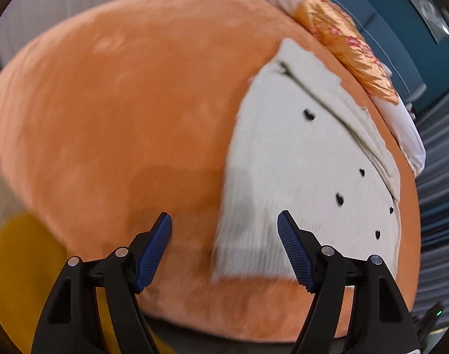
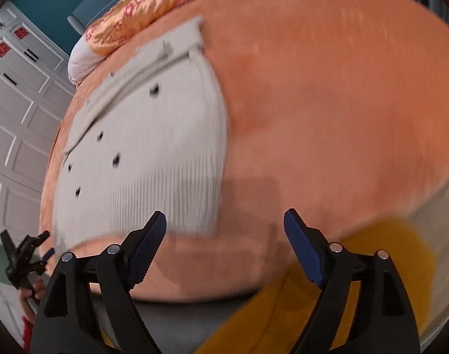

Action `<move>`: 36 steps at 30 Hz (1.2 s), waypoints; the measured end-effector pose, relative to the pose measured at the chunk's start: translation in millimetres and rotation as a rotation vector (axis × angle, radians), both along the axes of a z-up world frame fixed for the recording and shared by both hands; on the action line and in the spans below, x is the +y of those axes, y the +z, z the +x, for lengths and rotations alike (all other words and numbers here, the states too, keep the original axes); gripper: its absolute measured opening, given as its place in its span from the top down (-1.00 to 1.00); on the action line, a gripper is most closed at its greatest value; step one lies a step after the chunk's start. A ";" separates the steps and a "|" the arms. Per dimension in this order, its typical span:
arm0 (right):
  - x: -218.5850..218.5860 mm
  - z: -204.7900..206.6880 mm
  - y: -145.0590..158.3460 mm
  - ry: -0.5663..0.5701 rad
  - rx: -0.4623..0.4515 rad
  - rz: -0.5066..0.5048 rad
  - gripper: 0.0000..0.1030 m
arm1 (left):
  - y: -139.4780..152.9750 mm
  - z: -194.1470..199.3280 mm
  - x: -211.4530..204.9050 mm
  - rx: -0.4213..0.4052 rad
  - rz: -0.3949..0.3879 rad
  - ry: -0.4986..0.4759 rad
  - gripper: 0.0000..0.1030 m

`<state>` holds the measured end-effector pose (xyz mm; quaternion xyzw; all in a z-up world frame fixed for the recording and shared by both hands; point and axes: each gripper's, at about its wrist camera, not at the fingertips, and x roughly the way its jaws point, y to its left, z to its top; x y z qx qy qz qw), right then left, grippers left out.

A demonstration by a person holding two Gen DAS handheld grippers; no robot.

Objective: Fold small clothes

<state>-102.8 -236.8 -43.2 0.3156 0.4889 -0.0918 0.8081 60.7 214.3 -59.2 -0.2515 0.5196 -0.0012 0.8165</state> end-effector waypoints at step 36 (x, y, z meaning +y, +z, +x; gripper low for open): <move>15.4 4.8 -1.8 0.066 -0.065 0.057 0.93 | 17.9 -27.8 -18.2 -0.052 -0.085 -0.143 0.84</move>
